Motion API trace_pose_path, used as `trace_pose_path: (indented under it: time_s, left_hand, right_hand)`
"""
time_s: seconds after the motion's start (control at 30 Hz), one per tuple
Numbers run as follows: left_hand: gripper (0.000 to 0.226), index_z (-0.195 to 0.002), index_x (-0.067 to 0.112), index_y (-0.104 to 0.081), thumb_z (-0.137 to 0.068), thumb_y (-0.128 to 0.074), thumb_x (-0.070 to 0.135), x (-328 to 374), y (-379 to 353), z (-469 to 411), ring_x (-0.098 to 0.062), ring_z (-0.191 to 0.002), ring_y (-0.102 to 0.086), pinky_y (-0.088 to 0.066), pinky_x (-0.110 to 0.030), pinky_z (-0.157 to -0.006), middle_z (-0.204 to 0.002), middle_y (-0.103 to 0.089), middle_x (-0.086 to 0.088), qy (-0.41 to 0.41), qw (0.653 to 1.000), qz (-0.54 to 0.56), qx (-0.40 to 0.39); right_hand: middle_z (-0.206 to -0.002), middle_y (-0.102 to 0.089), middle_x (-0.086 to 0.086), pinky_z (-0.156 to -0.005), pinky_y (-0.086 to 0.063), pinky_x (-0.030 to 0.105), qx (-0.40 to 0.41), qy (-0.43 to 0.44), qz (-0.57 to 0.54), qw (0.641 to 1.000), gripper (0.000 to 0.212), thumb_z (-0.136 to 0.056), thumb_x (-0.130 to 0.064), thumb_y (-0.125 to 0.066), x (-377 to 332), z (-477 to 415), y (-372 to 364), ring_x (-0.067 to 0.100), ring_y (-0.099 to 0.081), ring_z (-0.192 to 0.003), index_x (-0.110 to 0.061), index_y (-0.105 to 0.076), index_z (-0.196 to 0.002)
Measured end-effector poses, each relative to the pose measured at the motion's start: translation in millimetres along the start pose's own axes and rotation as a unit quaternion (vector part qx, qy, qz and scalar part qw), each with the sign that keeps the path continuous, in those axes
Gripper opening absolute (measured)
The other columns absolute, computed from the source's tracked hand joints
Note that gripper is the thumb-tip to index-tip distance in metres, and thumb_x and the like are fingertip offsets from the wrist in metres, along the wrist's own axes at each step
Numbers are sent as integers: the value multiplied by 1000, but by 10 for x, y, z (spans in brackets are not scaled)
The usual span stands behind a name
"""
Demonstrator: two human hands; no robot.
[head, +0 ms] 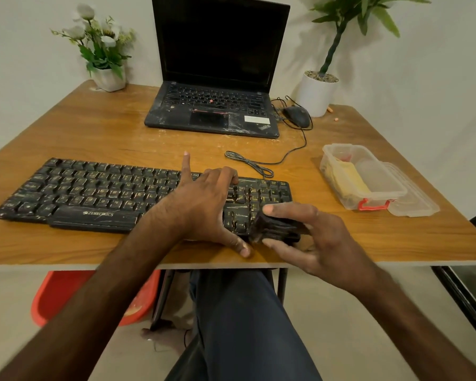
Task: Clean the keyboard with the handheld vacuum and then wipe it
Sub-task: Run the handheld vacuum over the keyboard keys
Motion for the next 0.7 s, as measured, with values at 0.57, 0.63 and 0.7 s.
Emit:
trace_pose_path:
  time_s: [0.57,0.63,0.7]
  left_hand:
    - [135,-141,19,-13,-41,-51,101,0,-9,13,-19,-147,-28,18,-68,-113,-154,-34,-1,6,1000,10,-1]
    - [136,-142,19,-12,-40,-50,102,-3,-1,12,-19,-147,-28,19,-68,-112,-154,-34,-2,8,1000,10,0]
    - [136,-142,19,-13,-41,-50,102,-1,6,13,-19,-147,-27,20,-67,-112,-153,-34,-2,7,1000,11,2]
  right_hand:
    - [-122,-55,-15,-80,-55,16,55,-55,27,997,64,-83,-18,-76,46,-31,54,1,-61,-107,-32,-42,-134]
    - [-120,-51,-29,-79,-53,12,76,-94,19,993,63,-83,-15,-76,223,-85,183,-4,-57,-111,-33,-42,-133]
    - [-119,-49,-35,-76,-54,13,76,-110,12,991,62,-84,-15,-75,278,-119,204,-5,-56,-112,-35,-41,-132]
Point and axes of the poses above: each hand's wrist, its own z-axis away from the middle knuckle, its own y-axis out of the back of the hand, x = y × z, the point moved 9 cm from there along -z, towards the middle knuckle
